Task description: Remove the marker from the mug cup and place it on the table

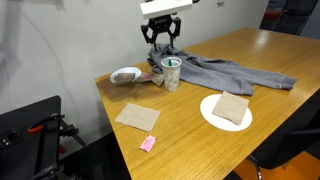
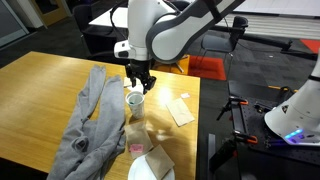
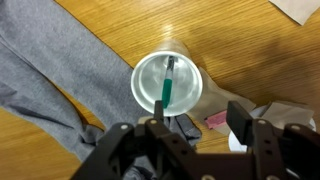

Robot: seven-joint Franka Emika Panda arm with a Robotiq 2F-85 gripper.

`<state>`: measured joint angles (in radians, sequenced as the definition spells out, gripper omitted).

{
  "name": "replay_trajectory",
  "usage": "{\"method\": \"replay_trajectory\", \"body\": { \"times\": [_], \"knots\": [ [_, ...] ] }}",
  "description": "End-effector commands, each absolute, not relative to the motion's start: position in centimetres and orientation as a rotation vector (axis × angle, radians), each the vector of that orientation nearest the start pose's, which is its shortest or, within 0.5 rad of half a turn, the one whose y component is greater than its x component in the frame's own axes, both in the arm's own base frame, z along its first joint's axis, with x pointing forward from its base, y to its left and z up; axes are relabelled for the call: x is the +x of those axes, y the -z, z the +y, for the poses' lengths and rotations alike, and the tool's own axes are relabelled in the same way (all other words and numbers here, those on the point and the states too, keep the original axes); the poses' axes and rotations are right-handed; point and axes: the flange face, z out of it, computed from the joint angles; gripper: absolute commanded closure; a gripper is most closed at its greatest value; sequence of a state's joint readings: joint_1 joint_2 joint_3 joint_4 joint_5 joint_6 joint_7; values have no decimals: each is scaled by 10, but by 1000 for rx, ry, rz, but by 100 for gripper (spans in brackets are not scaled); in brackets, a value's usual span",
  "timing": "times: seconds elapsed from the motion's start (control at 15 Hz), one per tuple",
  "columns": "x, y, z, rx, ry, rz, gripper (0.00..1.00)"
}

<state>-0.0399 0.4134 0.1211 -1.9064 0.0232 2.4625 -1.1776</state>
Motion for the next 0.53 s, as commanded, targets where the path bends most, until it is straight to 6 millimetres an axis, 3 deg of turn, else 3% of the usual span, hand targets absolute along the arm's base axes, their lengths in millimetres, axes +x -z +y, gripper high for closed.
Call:
{"method": "replay_trajectory", "body": {
  "times": [0.0, 0.13, 0.47],
  "knots": [
    [653, -291, 52, -2544, 249, -1857, 40],
    [655, -286, 53, -2546, 238, -1861, 47],
    [662, -276, 53, -2550, 224, -1867, 51]
  ]
}}
